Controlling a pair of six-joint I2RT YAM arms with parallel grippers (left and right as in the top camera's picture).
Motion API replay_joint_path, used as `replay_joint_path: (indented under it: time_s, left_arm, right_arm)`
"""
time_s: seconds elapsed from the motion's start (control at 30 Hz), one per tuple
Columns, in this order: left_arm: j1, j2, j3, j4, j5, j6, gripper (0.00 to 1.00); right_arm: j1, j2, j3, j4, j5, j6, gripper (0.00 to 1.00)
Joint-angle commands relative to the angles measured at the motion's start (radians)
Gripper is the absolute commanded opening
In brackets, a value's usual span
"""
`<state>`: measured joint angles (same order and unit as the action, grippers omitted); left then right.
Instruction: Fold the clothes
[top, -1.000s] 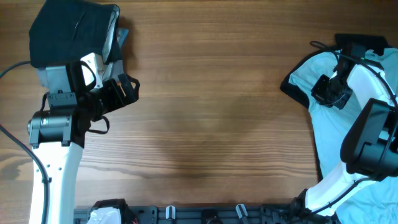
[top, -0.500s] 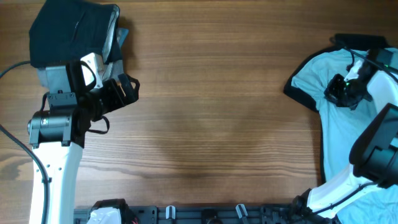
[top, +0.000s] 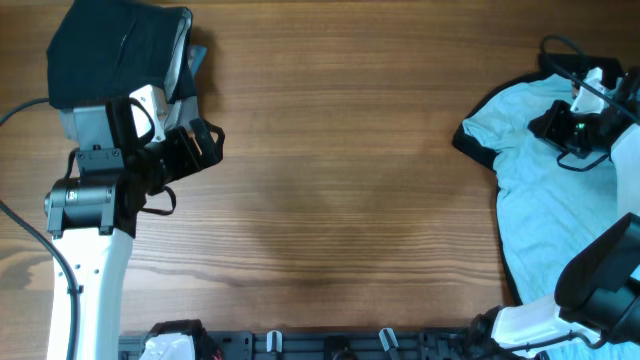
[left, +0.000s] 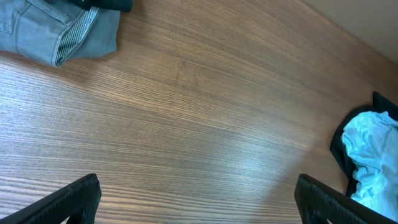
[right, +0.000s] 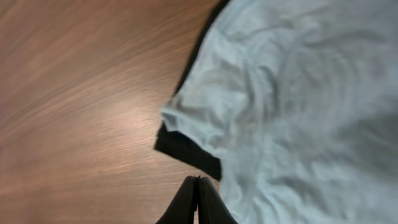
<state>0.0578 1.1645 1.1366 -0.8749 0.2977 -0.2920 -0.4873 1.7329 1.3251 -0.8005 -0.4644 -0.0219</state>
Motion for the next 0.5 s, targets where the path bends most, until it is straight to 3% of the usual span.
replay_joint_path:
  time_s: [0.0, 0.03, 0.2, 0.47]
  left_arm:
    - [-0.006, 0.003, 0.022, 0.003, 0.012, -0.004, 1.00]
    - [-0.005, 0.003, 0.022, 0.003, 0.012, -0.004, 1.00]
    - [-0.006, 0.003, 0.022, 0.002, 0.012, -0.004, 1.00]
    - [-0.006, 0.004, 0.022, 0.003, 0.008, -0.004, 1.00]
  right_arm:
    - [0.019, -0.004, 0.013, -0.004, 0.046, 0.055, 0.07]
    - [0.038, -0.004, 0.006, -0.005, 0.047, 0.054, 0.17]
    - [0.180, -0.002, -0.001, 0.035, 0.108, 0.003, 0.40]
    - [0.367, 0.093, -0.001, 0.137, 0.408, 0.008, 0.48]
